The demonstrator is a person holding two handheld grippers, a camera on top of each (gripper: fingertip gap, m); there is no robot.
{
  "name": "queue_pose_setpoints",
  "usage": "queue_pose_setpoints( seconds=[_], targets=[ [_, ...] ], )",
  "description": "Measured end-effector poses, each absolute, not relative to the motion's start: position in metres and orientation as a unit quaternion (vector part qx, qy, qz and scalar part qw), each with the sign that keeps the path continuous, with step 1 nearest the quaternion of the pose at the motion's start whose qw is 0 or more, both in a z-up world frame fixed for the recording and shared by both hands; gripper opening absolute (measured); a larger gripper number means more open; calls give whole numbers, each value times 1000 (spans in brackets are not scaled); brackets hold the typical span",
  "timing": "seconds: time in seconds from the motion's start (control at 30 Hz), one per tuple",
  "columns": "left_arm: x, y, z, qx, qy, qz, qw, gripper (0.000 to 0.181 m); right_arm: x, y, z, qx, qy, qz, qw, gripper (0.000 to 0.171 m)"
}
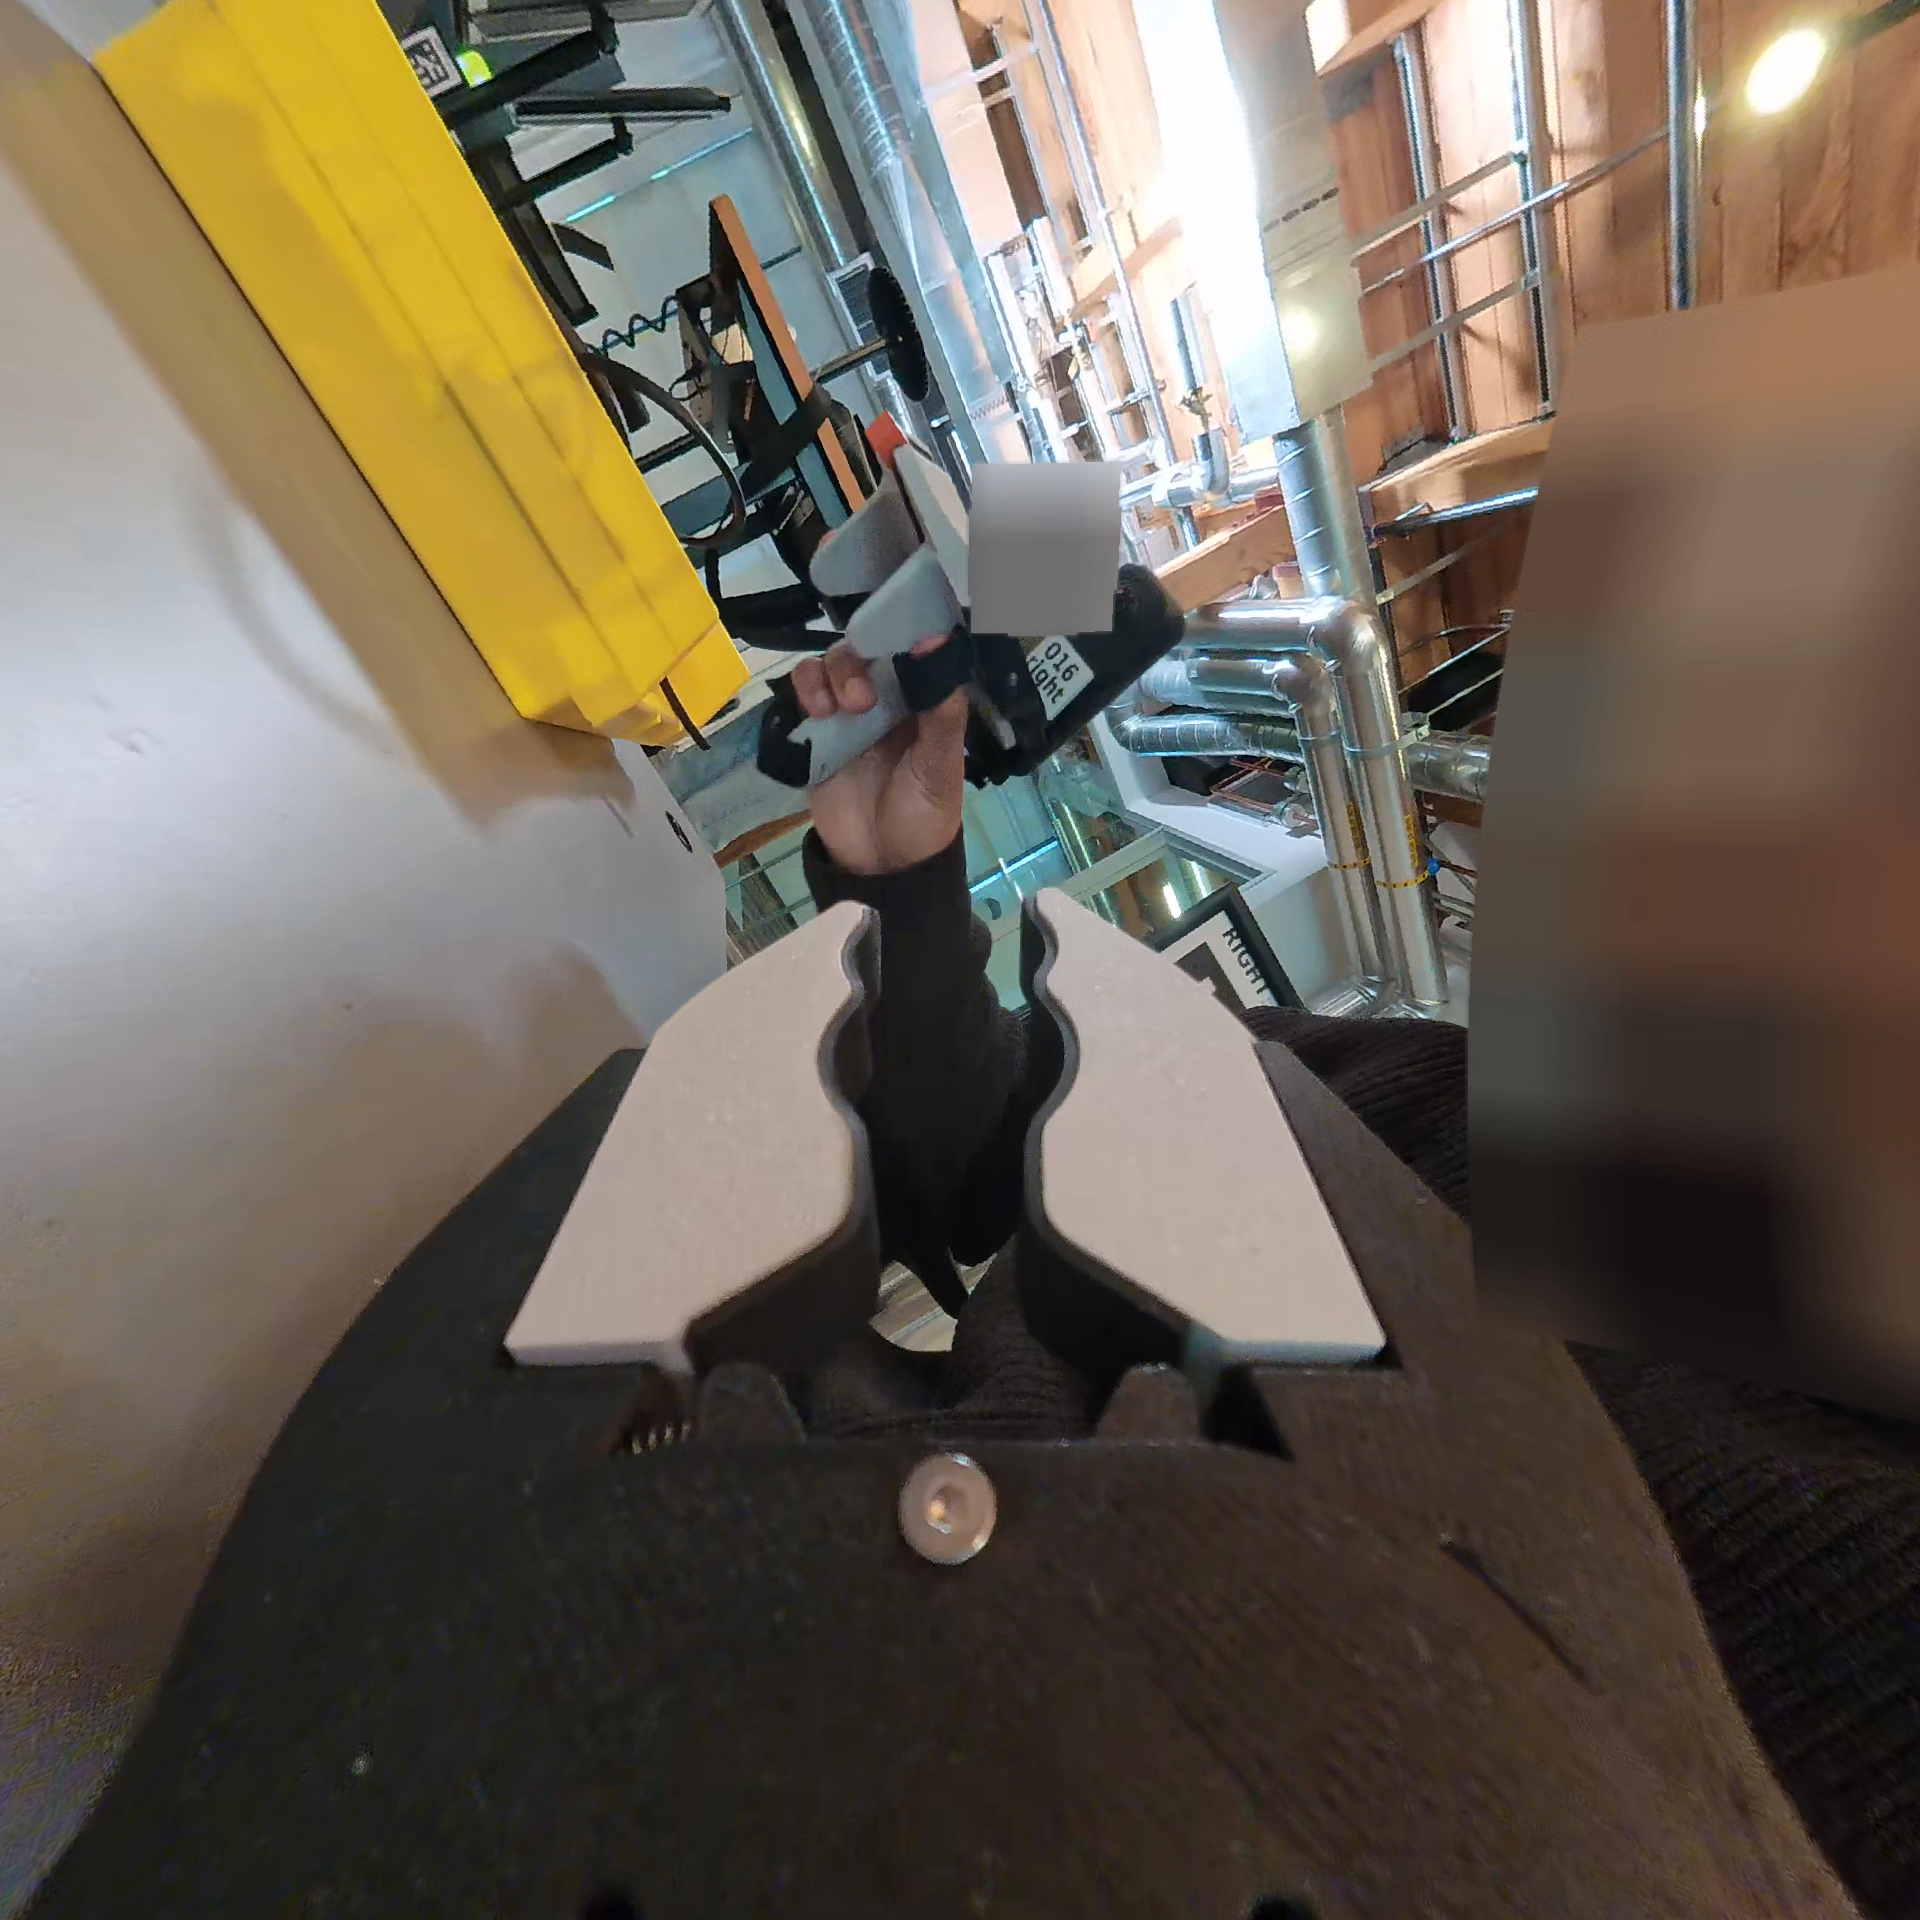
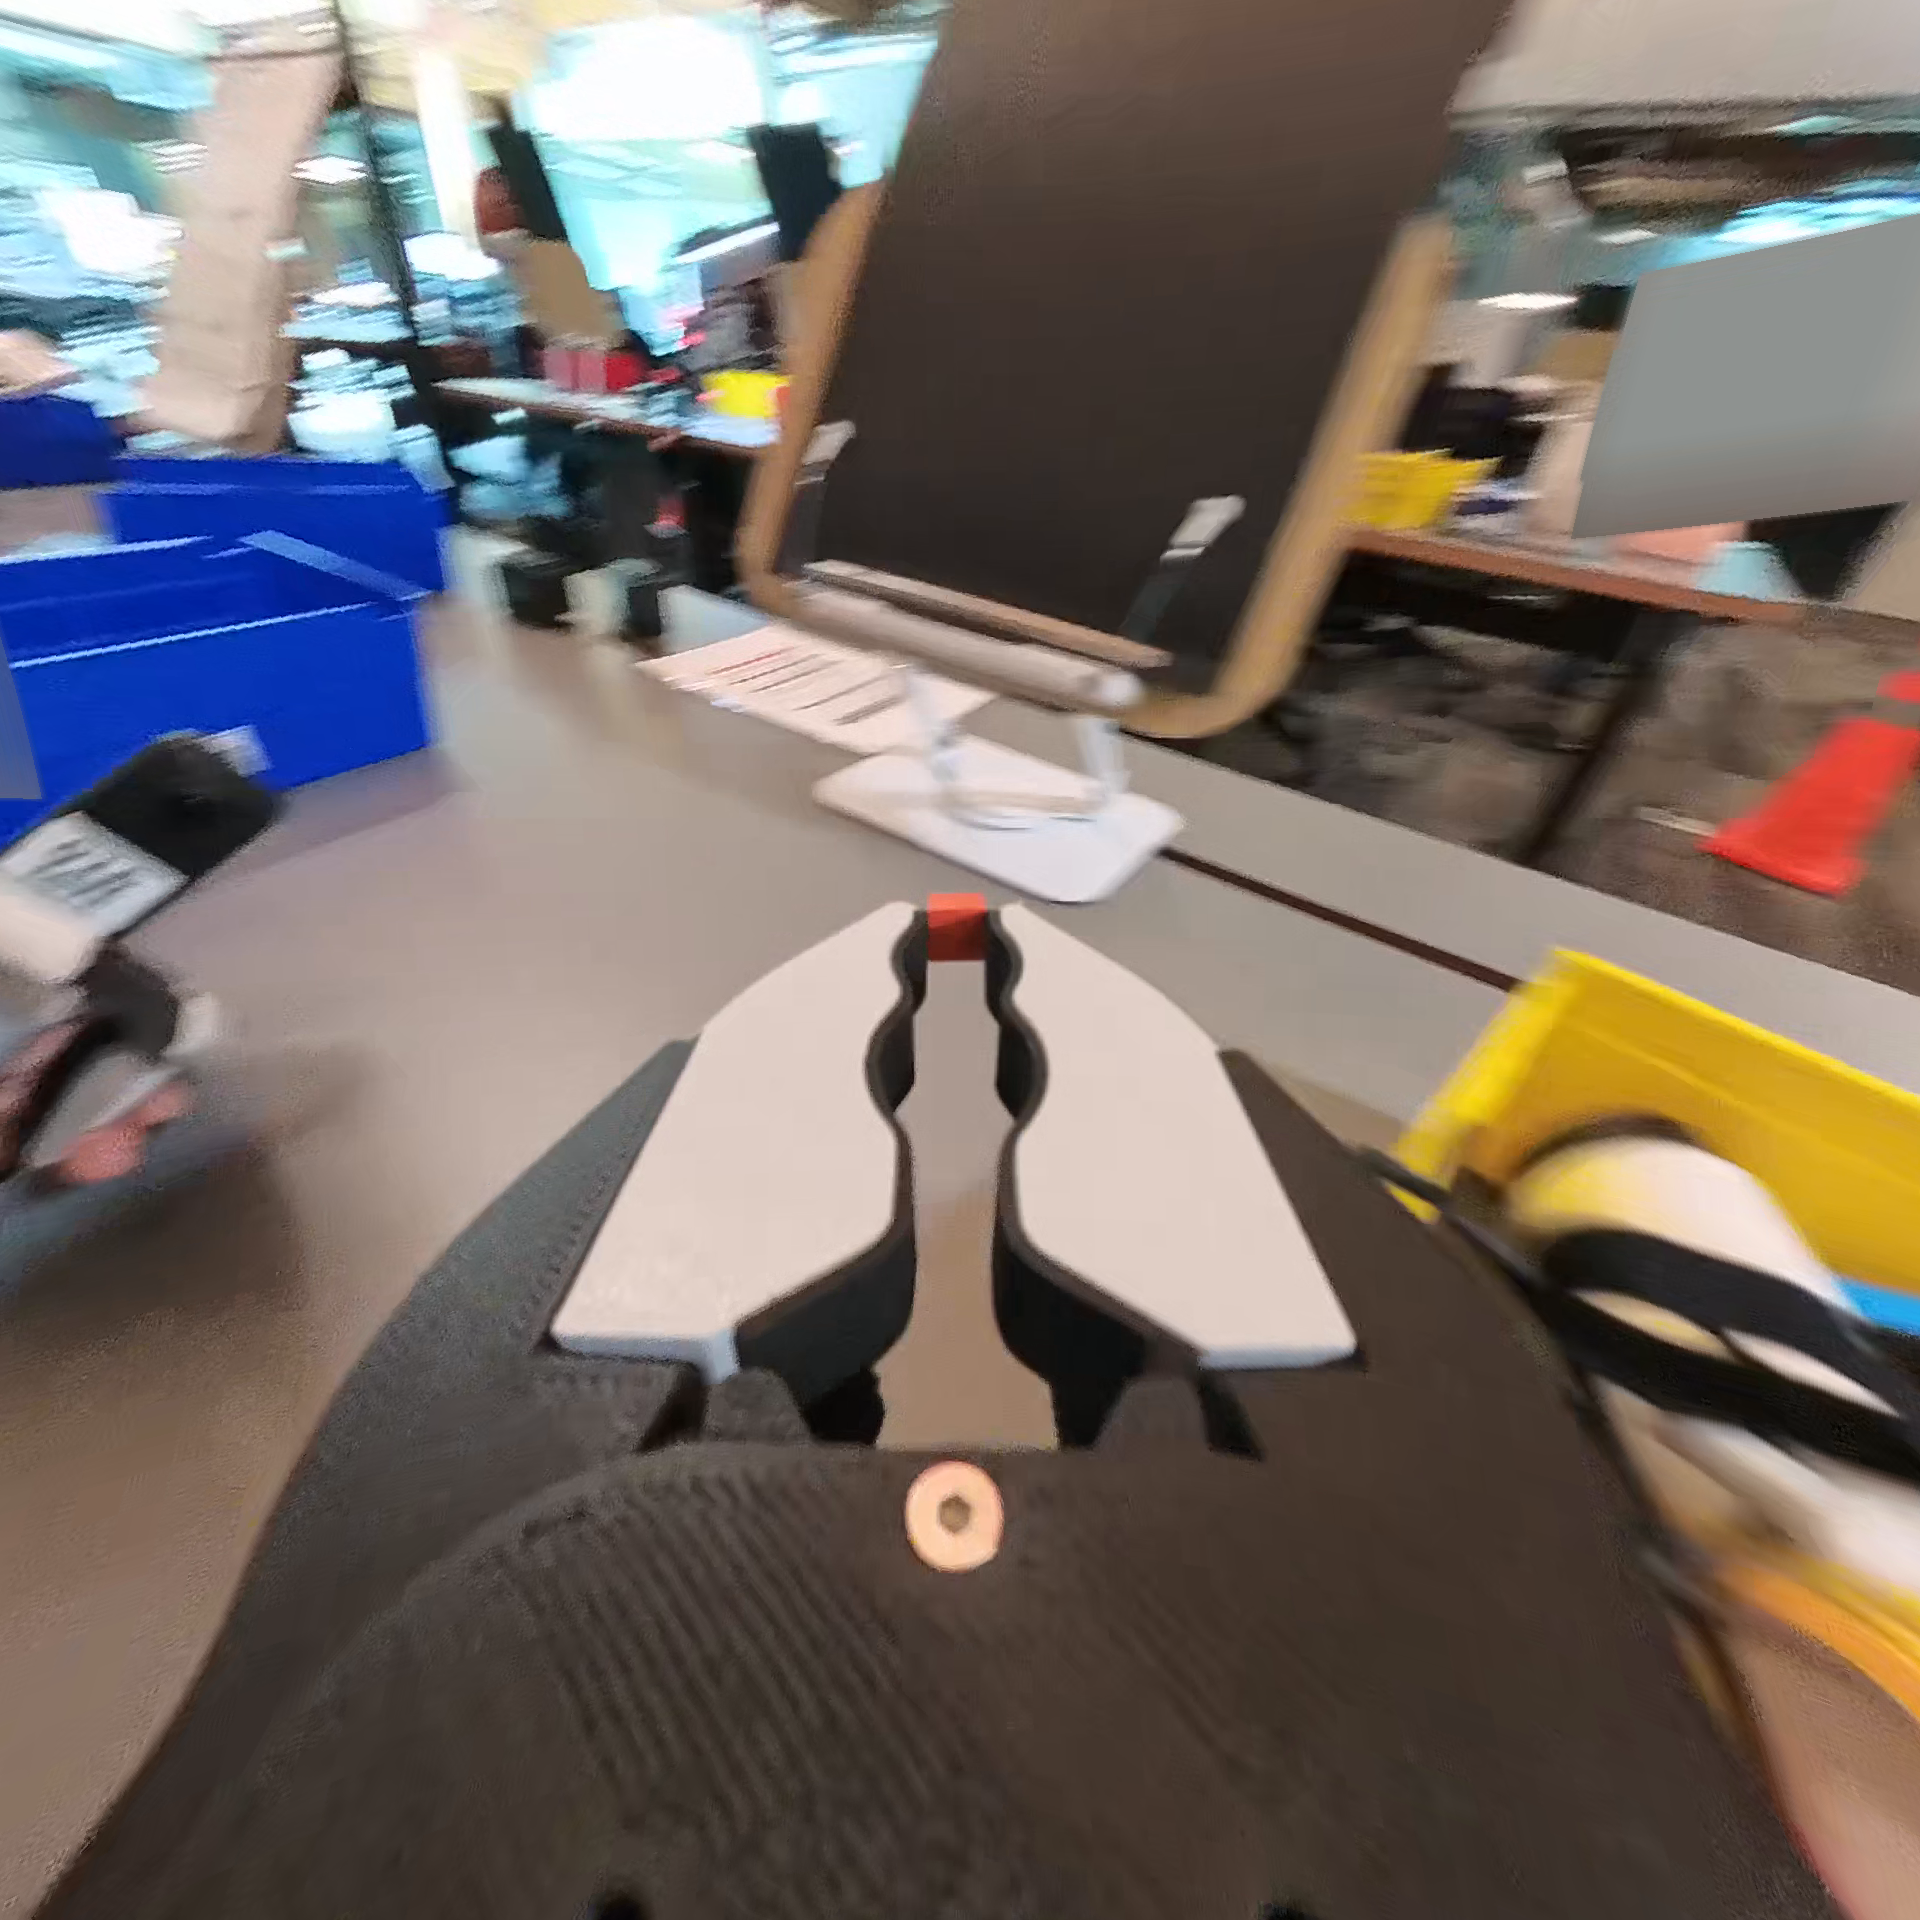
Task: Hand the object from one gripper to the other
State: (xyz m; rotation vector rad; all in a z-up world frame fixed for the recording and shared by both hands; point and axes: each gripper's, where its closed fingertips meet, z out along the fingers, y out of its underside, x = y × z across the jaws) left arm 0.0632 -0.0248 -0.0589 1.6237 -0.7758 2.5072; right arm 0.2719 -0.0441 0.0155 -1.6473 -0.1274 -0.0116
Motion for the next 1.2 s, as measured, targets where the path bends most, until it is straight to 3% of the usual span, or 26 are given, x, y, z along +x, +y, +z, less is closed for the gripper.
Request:
queue_pose_setpoints(
  seconds=[0.13,0.3,0.4,0.53,0.9,1.2],
  targets=[
    [65,-22,-62,530,-249,810,24,23,362,-98,11,-737,48,-99,667,10],
    [68,-18,-67,537,-241,808,28,22,395,-131,-39,-782,111,-98,606,10],
    [69,-19,-69,539,-242,806,31,21,405,-129,-58,-808,124,-118,563,34],
    [68,-19,-69,539,-243,806,28,20,404,-128,-47,-792,106,-154,581,40],
    [66,-21,-68,540,-253,803,19,19,304,-90,1,-736,-10,-61,675,35],
    [68,-23,-70,565,-316,760,-55,19,224,-48,-61,-778,-134,-20,614,35]
  ],
)
